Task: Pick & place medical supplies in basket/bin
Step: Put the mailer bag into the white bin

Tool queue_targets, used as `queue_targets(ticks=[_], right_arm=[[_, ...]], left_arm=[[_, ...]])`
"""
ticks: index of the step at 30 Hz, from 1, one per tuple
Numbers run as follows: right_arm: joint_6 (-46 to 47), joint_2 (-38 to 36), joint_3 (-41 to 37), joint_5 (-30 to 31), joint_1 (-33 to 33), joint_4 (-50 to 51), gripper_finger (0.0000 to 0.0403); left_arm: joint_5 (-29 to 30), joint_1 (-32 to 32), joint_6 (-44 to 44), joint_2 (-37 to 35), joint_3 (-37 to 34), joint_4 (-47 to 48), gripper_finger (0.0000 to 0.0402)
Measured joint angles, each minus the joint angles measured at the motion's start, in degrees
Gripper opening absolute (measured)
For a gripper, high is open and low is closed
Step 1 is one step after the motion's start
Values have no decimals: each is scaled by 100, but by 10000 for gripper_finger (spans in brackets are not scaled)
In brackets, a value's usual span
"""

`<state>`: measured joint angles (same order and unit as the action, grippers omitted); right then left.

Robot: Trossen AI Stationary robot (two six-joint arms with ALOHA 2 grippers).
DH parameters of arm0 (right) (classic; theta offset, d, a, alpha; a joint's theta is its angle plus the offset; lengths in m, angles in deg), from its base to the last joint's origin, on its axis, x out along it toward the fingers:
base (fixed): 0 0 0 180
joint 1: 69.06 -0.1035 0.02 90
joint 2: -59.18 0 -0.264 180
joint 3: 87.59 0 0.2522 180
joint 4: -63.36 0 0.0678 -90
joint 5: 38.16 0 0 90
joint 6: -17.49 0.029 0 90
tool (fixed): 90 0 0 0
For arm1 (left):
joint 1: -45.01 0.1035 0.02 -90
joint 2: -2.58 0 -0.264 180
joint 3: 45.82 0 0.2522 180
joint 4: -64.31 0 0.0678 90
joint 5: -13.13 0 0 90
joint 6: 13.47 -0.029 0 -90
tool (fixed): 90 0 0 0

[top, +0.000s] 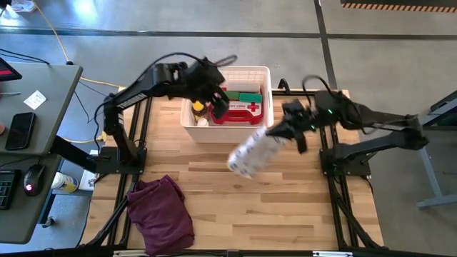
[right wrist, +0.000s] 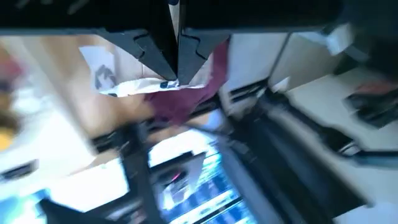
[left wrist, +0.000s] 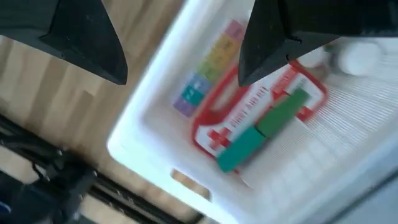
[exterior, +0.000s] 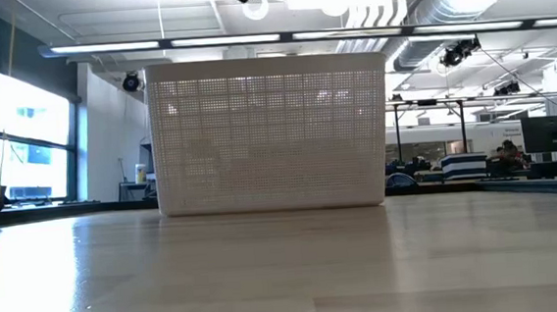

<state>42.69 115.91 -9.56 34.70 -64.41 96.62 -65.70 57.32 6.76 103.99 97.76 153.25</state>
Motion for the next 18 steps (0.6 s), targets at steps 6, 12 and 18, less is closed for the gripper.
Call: queue_targets(ticks=[6,12,18], right_arm=[[-296,1126,924,-346,1109,-194,0],[-276,2250,1791,-1032,1911,-782,0],[-272,3338,2481,-1367,2483,-788,0]], left_arm=[[236,571,-226,-339,0,-128,336],[174,1218,-863,-597,2,-471,336],[-158,1796,-1392,-597,-3,-486,336]])
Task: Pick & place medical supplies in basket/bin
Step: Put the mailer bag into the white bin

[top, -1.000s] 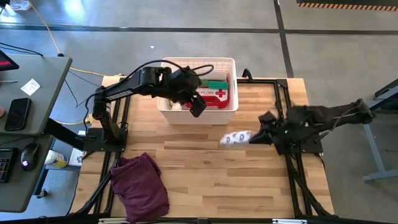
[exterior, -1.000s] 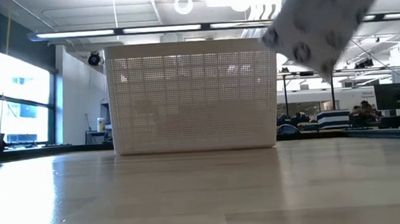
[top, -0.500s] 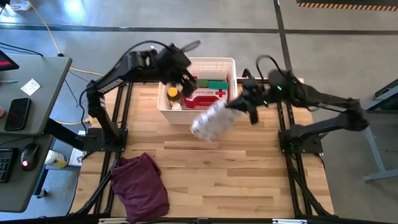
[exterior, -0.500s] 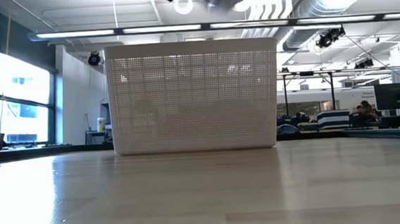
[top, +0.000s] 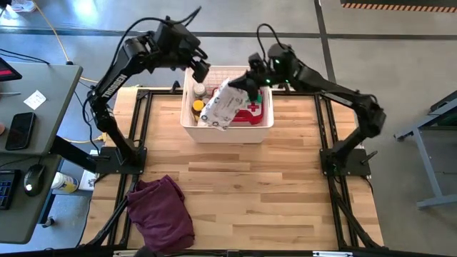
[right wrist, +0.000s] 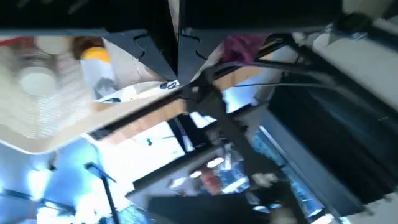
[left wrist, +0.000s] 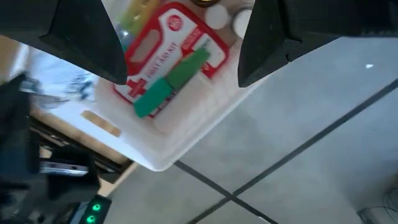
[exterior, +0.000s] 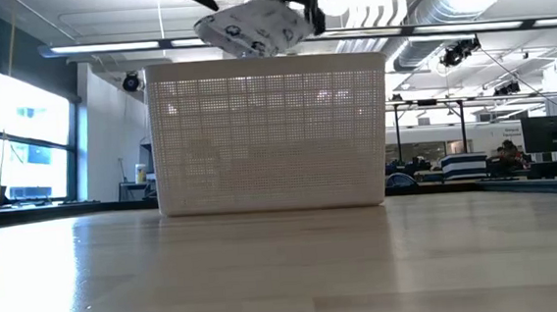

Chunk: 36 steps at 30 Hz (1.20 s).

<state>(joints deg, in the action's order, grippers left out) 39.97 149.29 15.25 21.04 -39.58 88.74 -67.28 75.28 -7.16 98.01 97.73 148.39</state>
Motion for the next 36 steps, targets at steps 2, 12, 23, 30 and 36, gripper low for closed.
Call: queue_targets(ticks=[2,12,23,30,36], right_arm=[[43,271,138,-29,147,-20,0],[1469,797,204,-793,588,-1669,0],[995,826,194,-609,654,-396,0],[772,826,194,-246,653,634,0],[724,824,194,48,653,1871,0]], left_arm=[[-46,158,-167,-2,0,9,336],[-411,683,-461,-2,0,57,336],[-633,799,-845,0,-164,-20,336],[-816,799,-912,0,-407,-31,336],[-905,799,-960,2,-499,-27,336]])
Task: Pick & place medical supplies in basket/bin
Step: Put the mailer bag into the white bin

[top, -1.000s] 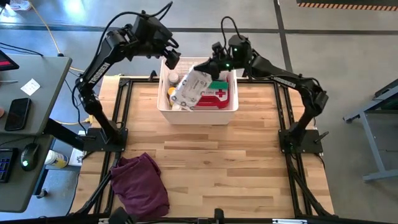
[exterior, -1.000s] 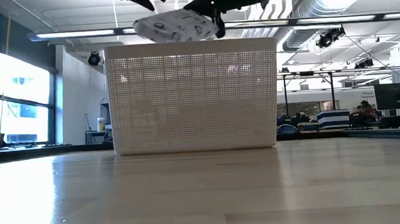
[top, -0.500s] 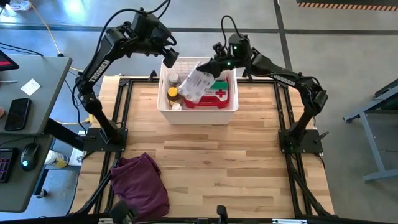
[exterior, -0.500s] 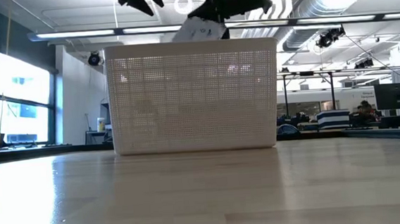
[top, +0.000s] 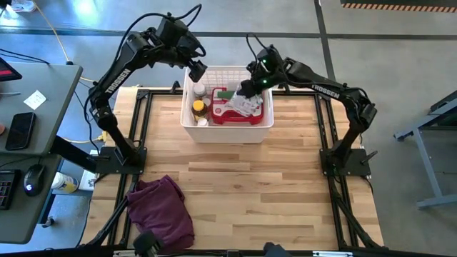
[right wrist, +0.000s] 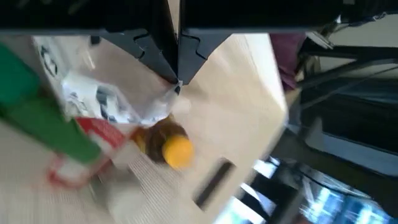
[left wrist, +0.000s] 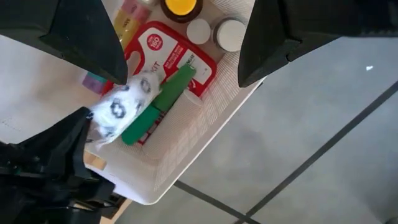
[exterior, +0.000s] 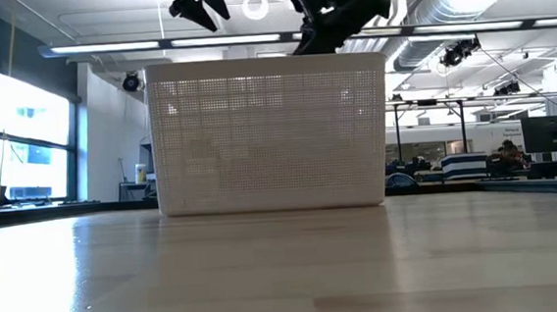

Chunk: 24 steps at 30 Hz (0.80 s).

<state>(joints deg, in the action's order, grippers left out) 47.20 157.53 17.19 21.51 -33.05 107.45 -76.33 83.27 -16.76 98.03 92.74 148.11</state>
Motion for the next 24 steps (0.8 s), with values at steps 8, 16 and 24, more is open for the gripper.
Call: queue_targets(ticks=[8,16,24], right_arm=[[199,-15,4,27,8,553,0],[905,-17,-11,-153,42,-855,0],[1510,-5,4,-162,70,-906,0]], left_arm=[[2,0,-276,-2,-1,6,336],[5,0,-288,-2,-1,107,336],[48,2,-285,-2,-1,229,336]])
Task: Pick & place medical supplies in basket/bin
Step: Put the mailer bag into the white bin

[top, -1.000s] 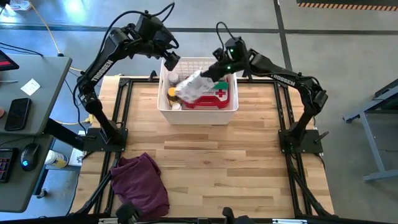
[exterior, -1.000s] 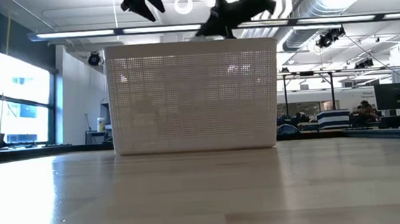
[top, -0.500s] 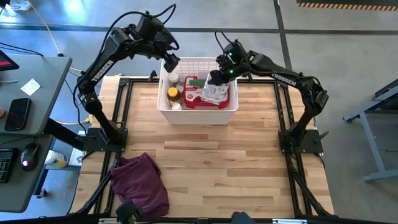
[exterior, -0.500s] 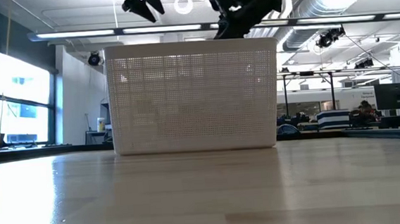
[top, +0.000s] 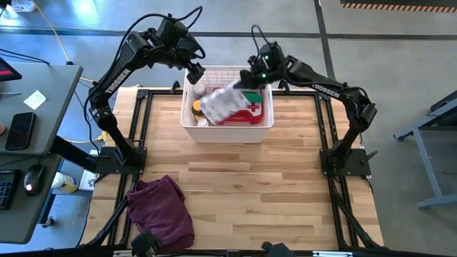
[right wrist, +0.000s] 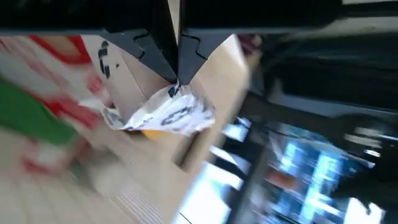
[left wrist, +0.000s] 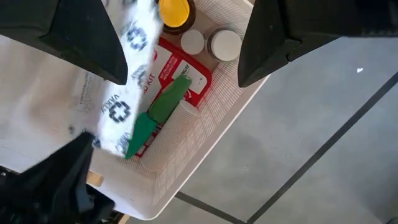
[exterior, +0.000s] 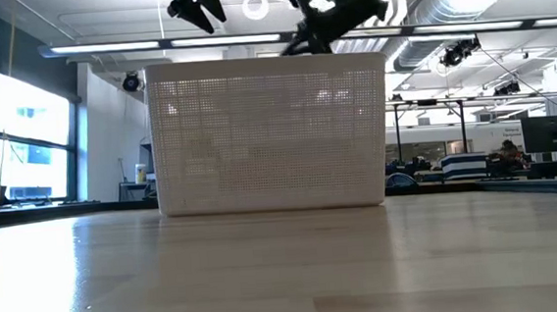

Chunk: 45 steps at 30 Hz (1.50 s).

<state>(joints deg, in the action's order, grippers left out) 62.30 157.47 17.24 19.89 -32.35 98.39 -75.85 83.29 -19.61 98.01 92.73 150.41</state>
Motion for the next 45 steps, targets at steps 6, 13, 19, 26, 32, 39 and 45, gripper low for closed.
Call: queue_targets(ticks=[6,13,19,26,32,39,45], right_arm=[[-747,5,-5,315,-8,1772,0],[-1139,-3,13,755,-11,2340,1],[-1130,-3,13,888,-9,2333,17],[-1168,-29,0,900,4,2297,100],[-1188,-300,-27,988,153,2171,162],[-1547,-640,-17,1101,315,2898,184],[-1887,-898,-17,1195,318,2754,171]], left_arm=[[4,0,34,0,1,46,336],[20,0,36,0,2,76,336],[19,0,37,0,2,74,336],[14,0,39,0,2,54,336],[-417,0,34,180,7,-237,336],[-1003,-4,39,495,7,-298,336],[-1649,-2,40,876,6,-481,336]])
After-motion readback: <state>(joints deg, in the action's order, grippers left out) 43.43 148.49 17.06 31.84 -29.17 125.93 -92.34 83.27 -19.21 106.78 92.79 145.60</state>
